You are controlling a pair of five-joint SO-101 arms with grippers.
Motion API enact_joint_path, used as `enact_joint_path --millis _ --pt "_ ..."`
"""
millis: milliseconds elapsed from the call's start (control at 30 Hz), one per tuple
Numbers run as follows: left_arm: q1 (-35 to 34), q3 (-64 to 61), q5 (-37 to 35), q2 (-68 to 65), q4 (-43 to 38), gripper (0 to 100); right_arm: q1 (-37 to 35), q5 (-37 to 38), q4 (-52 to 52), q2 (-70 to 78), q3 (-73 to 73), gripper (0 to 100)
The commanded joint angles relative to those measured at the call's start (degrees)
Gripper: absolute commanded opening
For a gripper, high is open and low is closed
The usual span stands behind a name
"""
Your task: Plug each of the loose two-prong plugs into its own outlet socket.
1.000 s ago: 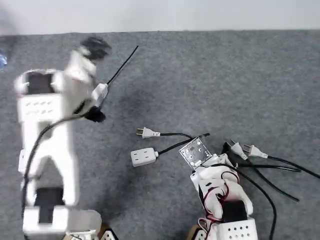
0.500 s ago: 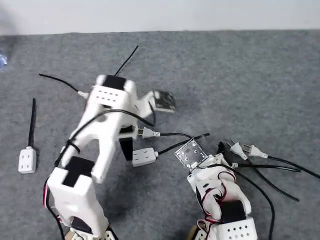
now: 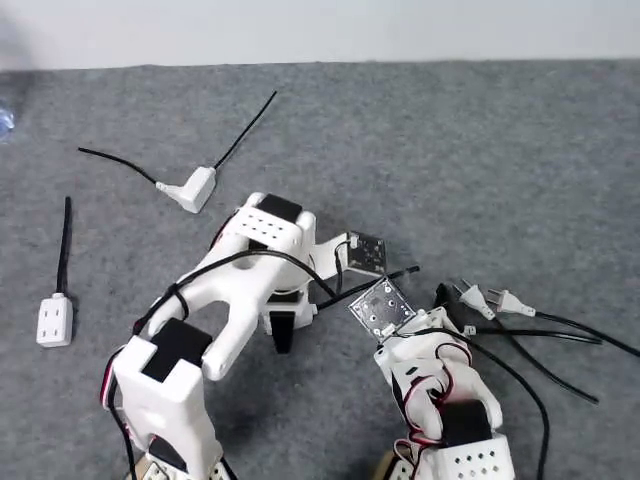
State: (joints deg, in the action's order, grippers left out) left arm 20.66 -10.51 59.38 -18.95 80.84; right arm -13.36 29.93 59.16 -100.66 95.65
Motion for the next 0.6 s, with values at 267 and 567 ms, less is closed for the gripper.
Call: enact_joint_path --millis 267,567 --pt "-1.67 -5.32 -7.65 0.70 -8.88 32 -0.22 -0.18 -0.84 0.13 0.97 33.5" --pt "-1.23 -5.14 -7.38 0.70 -11.52 9 -0.22 -0.18 -0.84 0.13 0.97 33.5"
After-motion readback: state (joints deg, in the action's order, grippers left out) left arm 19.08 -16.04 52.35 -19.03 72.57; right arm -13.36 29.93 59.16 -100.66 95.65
